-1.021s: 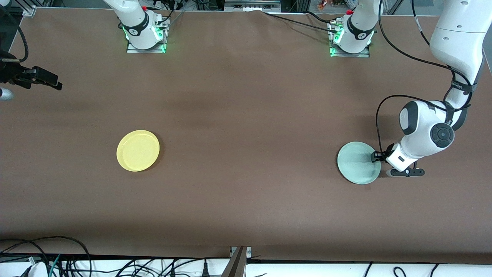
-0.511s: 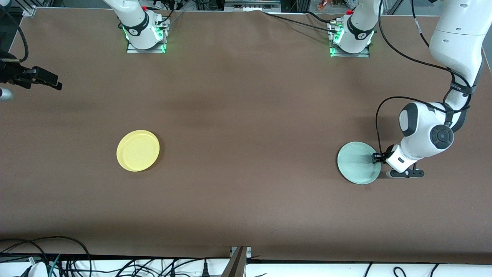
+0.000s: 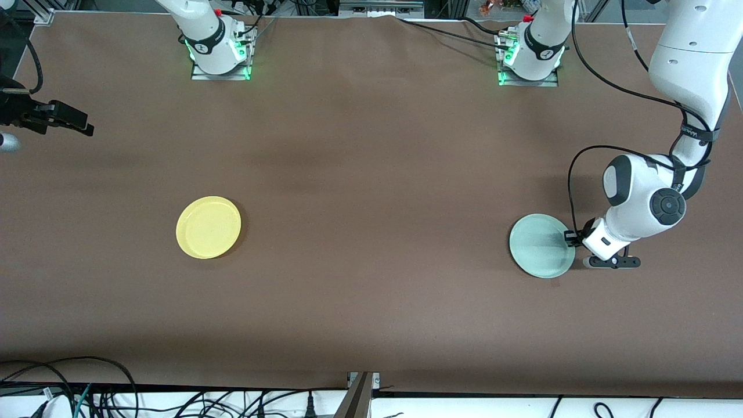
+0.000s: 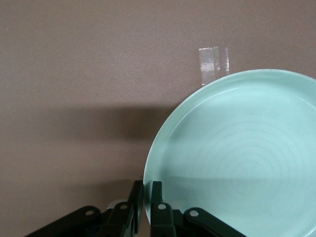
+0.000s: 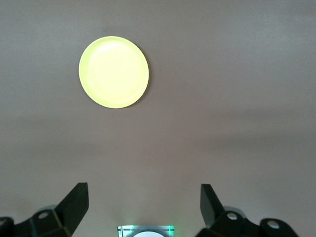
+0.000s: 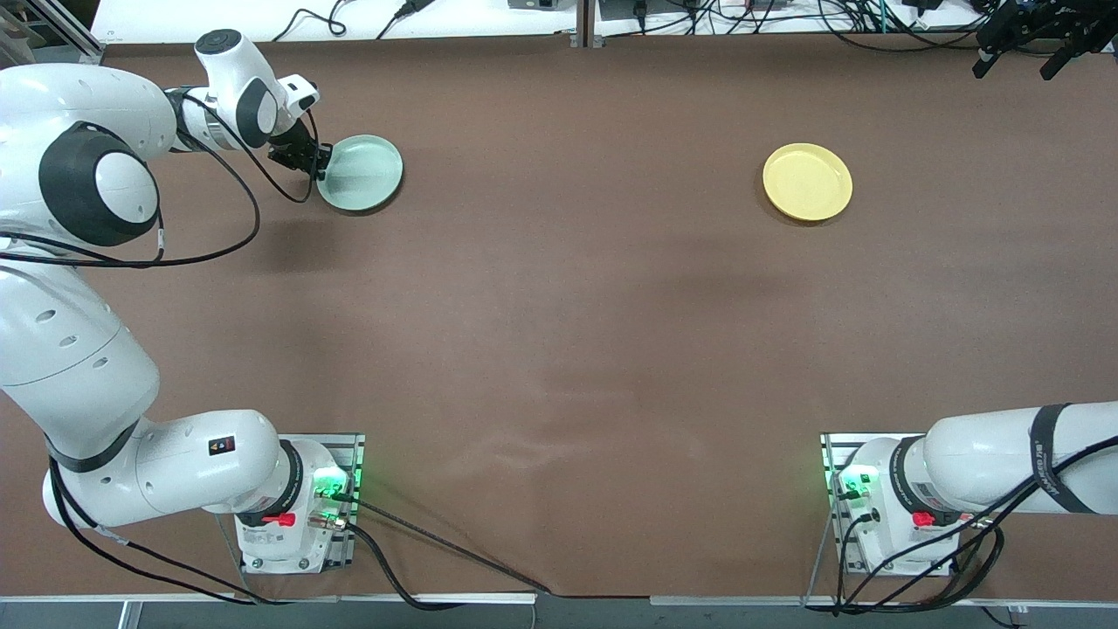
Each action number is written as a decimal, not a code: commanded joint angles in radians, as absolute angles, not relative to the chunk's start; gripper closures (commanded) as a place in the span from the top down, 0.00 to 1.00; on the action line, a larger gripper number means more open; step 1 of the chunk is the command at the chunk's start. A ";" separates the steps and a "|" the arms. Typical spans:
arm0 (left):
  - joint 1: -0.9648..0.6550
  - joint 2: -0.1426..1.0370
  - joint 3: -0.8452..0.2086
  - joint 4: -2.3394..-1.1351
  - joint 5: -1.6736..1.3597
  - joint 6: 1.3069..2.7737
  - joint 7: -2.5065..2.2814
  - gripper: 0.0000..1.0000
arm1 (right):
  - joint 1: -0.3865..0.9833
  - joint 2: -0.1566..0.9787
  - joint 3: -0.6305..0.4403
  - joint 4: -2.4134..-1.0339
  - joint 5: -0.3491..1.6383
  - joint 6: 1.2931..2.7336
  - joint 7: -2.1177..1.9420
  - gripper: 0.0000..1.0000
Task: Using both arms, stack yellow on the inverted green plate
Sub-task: 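Close the left gripper on the green plate's rim, then lift the green plate with the left gripper and flip it over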
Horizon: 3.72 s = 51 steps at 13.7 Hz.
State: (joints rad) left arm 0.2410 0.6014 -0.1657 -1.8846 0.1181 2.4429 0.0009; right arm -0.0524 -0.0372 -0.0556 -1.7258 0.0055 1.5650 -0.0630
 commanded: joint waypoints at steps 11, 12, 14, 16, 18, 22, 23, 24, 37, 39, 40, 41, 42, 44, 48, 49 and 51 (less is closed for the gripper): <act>0.215 0.563 -0.199 -1.748 0.184 2.251 0.026 0.00 | -0.061 -0.051 -0.044 -1.730 0.023 1.557 -0.057 1.00; 0.189 0.563 -0.201 -1.688 0.184 2.170 0.025 0.00 | -0.061 -0.049 -0.044 -1.730 0.023 1.559 -0.057 1.00; 0.126 0.566 -0.198 -1.577 0.184 2.024 0.020 0.00 | -0.061 -0.049 -0.044 -1.730 0.023 1.559 -0.057 1.00; 0.077 0.571 -0.193 -1.514 0.184 1.958 0.012 0.00 | -0.061 -0.049 -0.044 -1.730 0.023 1.559 -0.057 1.00; 0.022 0.571 -0.187 -1.503 0.219 1.954 -0.024 0.00 | -0.061 -0.048 -0.048 -1.730 0.023 1.559 -0.057 1.00; -0.110 0.580 -0.186 -1.441 0.377 1.922 -0.135 0.00 | -0.061 -0.049 -0.049 -1.730 0.023 1.559 -0.057 1.00; -0.142 0.586 -0.181 -1.416 0.391 1.902 -0.164 0.00 | -0.061 -0.049 -0.049 -1.730 0.023 1.559 -0.057 1.00; -0.181 0.597 -0.179 -1.389 0.428 1.885 -0.199 0.00 | -0.061 -0.048 -0.048 -1.730 0.023 1.559 -0.057 1.00; -0.590 0.765 -0.069 -1.152 0.925 1.755 -0.462 0.00 | -0.061 -0.049 -0.044 -1.730 0.023 1.559 -0.057 1.00; -0.638 0.781 -0.043 -1.147 0.989 1.755 -0.486 0.00 | -0.061 -0.049 -0.044 -1.730 0.023 1.559 -0.057 1.00; -0.664 0.788 -0.041 -1.147 1.030 1.755 -0.492 0.00 | -0.061 -0.049 -0.044 -1.730 0.023 1.559 -0.057 1.00; -0.682 0.799 -0.040 -1.147 1.081 1.753 -0.494 0.00 | -0.061 -0.049 -0.044 -1.730 0.023 1.559 -0.057 1.00; -0.692 0.813 -0.040 -1.147 1.135 1.755 -0.494 0.00 | -0.061 -0.049 -0.044 -1.730 0.023 1.559 -0.057 1.00; -0.744 0.842 -0.038 -1.146 1.230 1.753 -0.495 0.00 | -0.061 -0.051 -0.046 -1.733 0.023 1.551 -0.058 1.00; -0.816 0.974 -0.005 -1.040 1.299 1.752 -0.543 0.00 | -0.061 -0.049 -0.046 -1.730 0.021 1.546 -0.057 1.00; -0.837 0.986 -0.003 -1.039 1.299 1.747 -0.557 0.00 | -0.061 -0.048 -0.046 -1.730 0.021 1.546 -0.058 1.00; -0.880 1.008 -0.002 -1.042 1.301 1.711 -0.616 0.00 | -0.061 -0.049 -0.045 -1.730 0.012 1.545 -0.058 1.00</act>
State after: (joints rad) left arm -0.8308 0.9542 -0.0211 -1.1103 1.2726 1.7639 -0.5842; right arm -0.0523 -0.0372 -0.0517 -1.7258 0.0056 1.5572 -0.0630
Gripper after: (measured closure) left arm 0.969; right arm 0.000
